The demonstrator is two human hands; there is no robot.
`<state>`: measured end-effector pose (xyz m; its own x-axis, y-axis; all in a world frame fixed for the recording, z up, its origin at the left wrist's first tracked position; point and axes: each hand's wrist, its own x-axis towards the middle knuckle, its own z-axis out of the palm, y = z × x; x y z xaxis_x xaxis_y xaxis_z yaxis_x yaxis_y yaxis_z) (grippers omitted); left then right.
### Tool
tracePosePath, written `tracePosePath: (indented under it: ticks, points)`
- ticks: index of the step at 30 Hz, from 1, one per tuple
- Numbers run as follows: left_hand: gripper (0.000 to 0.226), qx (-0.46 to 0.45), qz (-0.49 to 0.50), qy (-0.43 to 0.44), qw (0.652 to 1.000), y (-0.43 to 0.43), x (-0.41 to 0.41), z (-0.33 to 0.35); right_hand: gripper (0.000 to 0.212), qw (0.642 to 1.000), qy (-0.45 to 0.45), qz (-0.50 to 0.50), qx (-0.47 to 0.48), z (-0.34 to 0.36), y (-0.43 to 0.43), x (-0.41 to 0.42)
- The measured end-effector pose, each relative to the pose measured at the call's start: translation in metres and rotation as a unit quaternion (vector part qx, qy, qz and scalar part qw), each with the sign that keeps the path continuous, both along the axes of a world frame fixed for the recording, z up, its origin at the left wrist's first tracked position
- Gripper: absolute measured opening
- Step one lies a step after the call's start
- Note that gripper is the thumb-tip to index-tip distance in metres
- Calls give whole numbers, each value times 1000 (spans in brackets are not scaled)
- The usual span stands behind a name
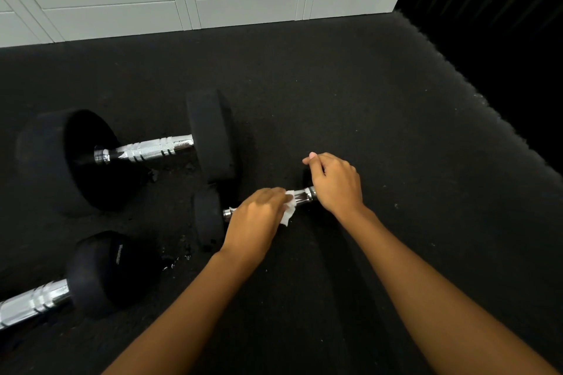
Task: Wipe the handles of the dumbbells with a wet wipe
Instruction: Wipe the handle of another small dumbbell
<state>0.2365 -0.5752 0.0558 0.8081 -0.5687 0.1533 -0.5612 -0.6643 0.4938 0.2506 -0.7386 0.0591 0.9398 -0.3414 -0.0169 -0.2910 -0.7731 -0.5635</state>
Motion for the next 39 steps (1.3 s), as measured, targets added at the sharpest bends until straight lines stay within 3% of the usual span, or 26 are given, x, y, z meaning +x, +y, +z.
tracePosePath:
  ticks: [8, 15, 21, 28, 34, 39]
  points:
    - [22, -38, 78, 3, 996, -14, 5, -3, 36, 1000, -1, 3, -6, -2, -1, 0]
    - [22, -20, 13, -38, 999, -2, -2, -9, 36, 1000, 0, 1, 0, -2, -2, 0]
    - [24, -58, 97, 41, 993, -23, 13, -5, 36, 1000, -4, 3, -4, -2, -1, 0]
    - [12, -43, 1, -19, 999, -16, -3, -11, 34, 1000, -27, 4, 0, -4, -1, -4]
    - [23, -83, 85, 67, 991, -32, 14, -7, 34, 1000, -26, 10, 0, -5, -1, -4]
    - [16, -64, 17, 18, 998, -26, 2, -4, 34, 999, -33, 9, 1, -6, -2, -5]
